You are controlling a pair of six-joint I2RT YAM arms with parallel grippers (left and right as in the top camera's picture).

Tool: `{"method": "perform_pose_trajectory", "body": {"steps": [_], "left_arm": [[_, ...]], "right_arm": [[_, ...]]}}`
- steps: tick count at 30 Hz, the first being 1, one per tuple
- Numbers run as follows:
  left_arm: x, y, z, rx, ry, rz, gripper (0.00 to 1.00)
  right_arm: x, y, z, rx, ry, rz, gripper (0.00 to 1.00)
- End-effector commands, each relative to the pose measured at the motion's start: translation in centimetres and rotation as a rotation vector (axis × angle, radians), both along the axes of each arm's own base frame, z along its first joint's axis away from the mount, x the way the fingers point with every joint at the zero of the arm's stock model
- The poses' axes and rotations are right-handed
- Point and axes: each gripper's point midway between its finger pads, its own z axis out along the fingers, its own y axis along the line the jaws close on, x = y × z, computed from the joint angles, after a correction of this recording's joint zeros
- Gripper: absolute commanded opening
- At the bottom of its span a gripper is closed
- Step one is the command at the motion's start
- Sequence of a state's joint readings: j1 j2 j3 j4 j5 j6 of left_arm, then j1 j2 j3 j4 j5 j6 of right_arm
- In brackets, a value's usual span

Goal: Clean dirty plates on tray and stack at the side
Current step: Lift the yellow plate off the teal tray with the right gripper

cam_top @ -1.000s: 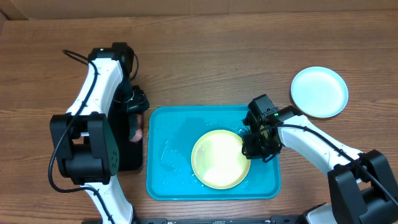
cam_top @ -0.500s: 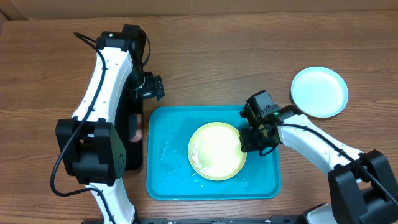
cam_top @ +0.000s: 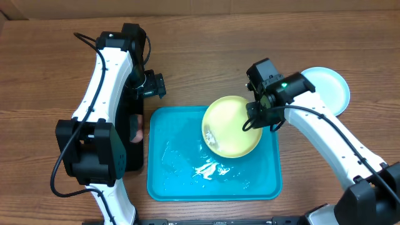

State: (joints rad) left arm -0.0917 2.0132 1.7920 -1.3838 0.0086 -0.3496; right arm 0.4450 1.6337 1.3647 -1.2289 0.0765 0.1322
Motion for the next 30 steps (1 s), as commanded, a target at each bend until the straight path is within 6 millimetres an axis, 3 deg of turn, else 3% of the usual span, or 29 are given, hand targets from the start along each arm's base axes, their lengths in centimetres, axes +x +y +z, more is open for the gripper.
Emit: {"method": "perform_pose_trajectory", "body": {"steps": [1,16,30], "left_arm": [[0.8,-0.2,1.6,-0.017,-0.062,-0.03,1.0],[1.2,-0.3,1.6,-0.018,-0.079,-0.037,1.0],[1.7,-0.3,1.6,-0.019,-0.098,-0.041,1.0]], "right_arm": [[1.1,-0.6,2.8,-0.118,-0.098,0.035,0.04],[-1.5,2.2,7.2,-0.493,-0.287,0.324,0.04],[-1.6,4.2,13.4,-0.88,-0.621,0.521,0.04]]}}
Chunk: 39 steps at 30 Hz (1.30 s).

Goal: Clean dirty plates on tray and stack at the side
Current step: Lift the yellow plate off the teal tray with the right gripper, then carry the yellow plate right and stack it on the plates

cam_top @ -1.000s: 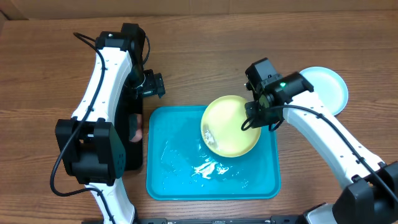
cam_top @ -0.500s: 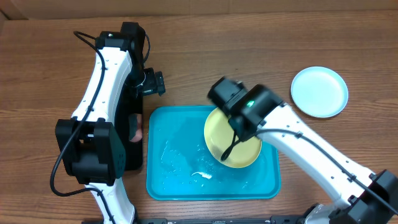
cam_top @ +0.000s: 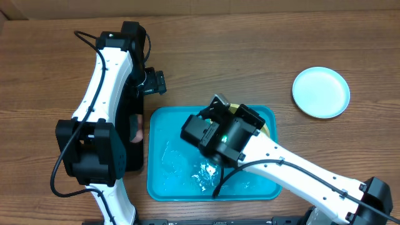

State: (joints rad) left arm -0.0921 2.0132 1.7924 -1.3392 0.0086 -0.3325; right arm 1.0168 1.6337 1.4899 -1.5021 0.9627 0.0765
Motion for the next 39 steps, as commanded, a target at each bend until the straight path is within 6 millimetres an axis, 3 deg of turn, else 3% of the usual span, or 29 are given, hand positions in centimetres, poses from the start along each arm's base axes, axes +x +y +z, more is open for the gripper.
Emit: {"method": "perform_pose_trajectory", "body": {"steps": [1,10,27,29,33,35,37,39], "left_arm": [[0.6,-0.2,1.6,-0.015,-0.054,-0.023,1.0],[0.6,-0.2,1.6,-0.014,-0.054,-0.023,1.0],[0.5,-0.2,1.6,-0.013,-0.05,-0.023,1.0],[0.6,-0.2,1.6,-0.011,-0.052,-0.023,0.99],[0.6,-0.2,1.6,-0.011,-0.053,-0.023,1.0],[0.5,-0.2,1.6,-0.011,-0.049,-0.024,1.0],[0.4,-0.2,1.6,-0.01,-0.047,-0.036,1.0],[0.3,-0.1,1.6,-0.008,-0.042,-0.053,1.0]], "right_arm": [[1.0,0.3,3.9,-0.08,-0.181,0.042,0.04],[1.4,1.4,7.4,-0.225,-0.345,0.12,0.04],[1.6,2.0,7.3,-0.216,-0.346,0.13,0.04],[1.5,2.7,5.7,-0.126,-0.281,0.132,0.04],[-1.1,8.5,-2.9,0.449,0.189,0.098,0.04],[-1.3,9.7,-3.7,0.603,0.27,0.04,0.04],[0.5,7.6,-2.5,0.586,0.15,-0.058,0.04],[2.2,3.7,-0.2,0.446,-0.056,-0.142,0.04]]}}
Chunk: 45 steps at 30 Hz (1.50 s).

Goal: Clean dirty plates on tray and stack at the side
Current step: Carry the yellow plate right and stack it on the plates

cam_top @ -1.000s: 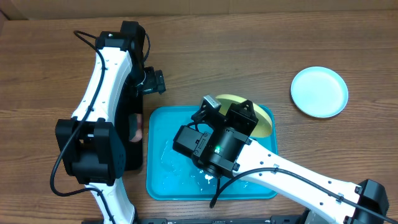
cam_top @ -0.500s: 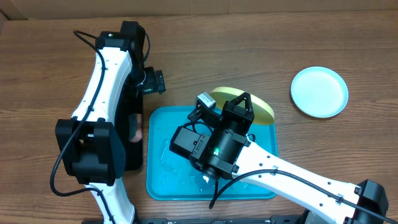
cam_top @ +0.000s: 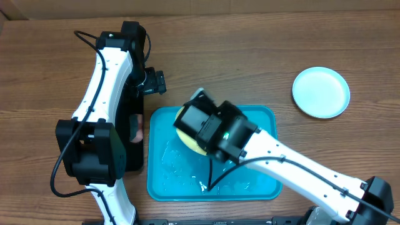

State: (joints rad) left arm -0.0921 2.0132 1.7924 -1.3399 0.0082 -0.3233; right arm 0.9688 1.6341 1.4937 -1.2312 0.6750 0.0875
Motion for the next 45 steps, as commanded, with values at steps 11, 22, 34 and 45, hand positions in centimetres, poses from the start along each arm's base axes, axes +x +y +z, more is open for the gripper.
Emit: {"method": "perform_pose_trajectory", "body": {"steps": [11,22,34,45], "left_arm": [[0.2,0.2,1.6,0.012,-0.037,-0.038,1.0],[0.2,0.3,1.6,0.017,-0.038,-0.04,1.0],[0.3,0.3,1.6,0.016,-0.042,-0.039,1.0],[0.3,0.3,1.6,0.017,-0.042,-0.055,1.0]], "right_arm": [[-2.1,2.0,-1.0,0.3,0.161,-0.181,0.04],[4.6,-1.0,-1.0,0.731,0.289,-0.514,0.04],[9.5,-25.6,-3.1,0.842,0.156,-1.197,0.04],[6.7,-37.4,-9.8,0.958,0.232,-1.561,0.04]]}}
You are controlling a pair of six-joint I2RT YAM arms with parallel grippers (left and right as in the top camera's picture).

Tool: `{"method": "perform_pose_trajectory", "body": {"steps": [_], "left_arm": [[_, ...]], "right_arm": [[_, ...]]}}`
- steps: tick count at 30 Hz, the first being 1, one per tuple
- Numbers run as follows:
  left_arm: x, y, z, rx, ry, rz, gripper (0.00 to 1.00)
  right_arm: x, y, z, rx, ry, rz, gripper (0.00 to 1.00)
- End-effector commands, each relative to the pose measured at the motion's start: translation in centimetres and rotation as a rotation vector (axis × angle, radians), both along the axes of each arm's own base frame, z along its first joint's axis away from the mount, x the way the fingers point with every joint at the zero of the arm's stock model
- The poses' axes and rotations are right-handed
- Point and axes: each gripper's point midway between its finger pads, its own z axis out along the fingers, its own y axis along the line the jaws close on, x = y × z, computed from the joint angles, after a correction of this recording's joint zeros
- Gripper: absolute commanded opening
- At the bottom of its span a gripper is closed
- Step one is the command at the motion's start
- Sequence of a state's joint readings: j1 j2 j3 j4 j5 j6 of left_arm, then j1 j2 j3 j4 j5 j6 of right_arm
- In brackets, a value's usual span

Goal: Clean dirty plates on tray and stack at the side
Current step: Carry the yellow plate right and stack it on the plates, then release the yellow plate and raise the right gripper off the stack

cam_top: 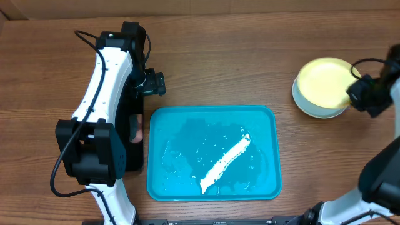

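The blue tray lies at the table's middle front and holds only a white streak of residue and wet smears. A yellow plate sits over the pale blue plate at the far right, covering most of it. My right gripper is at the yellow plate's right rim and looks shut on it. My left gripper hangs just beyond the tray's far left corner, apart from both plates; its fingers are too dark to read.
A black strip-shaped object lies along the tray's left side under the left arm, with a small pinkish patch on it. The left arm's base stands at the front left. Bare wooden table surrounds the tray.
The right arm has left the tray's far left part and now holds the yellow plate over the pale blue plate at the far right. The white streak on the tray now shows. The left arm is unchanged.
The right gripper first held the yellow plate tilted over the tray's right half with white bits below. It then reached across the tray's middle, then held the plate near the tray's far left. Now the plate is at the right, above the pale blue one.
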State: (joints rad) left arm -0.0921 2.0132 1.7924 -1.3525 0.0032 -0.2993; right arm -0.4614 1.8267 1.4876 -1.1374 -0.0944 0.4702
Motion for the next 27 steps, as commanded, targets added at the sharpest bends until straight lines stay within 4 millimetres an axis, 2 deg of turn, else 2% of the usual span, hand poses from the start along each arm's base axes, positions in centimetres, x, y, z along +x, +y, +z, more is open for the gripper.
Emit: {"method": "perform_pose_trajectory", "body": {"steps": [1,3,6,10,13,20,27], "left_arm": [[0.6,0.2,1.6,0.01,-0.054,-0.031,1.0],[0.6,0.3,1.6,0.018,-0.055,-0.03,1.0],[0.6,0.6,1.6,0.034,-0.056,-0.03,1.0],[0.6,0.6,1.6,0.035,-0.055,-0.03,1.0],[0.6,0.6,1.6,0.034,-0.053,-0.03,1.0],[0.5,0.6,1.6,0.033,-0.049,-0.03,1.0],[0.3,0.6,1.6,0.033,-0.044,-0.03,1.0]], "right_arm": [[0.3,-0.9,-0.4,0.055,-0.041,-0.033,0.04],[0.3,-2.0,-1.0,0.057,-0.044,-0.059,0.04],[0.3,-2.3,-2.7,0.07,-0.01,-0.064,0.04],[0.3,-1.2,-5.8,0.107,0.062,-0.028,0.04],[1.0,-0.3,-7.4,0.117,0.083,0.001,0.04],[3.3,1.1,-7.6,0.087,0.031,0.062,0.04],[2.5,2.6,-8.4,0.101,0.092,0.09,0.04]]}}
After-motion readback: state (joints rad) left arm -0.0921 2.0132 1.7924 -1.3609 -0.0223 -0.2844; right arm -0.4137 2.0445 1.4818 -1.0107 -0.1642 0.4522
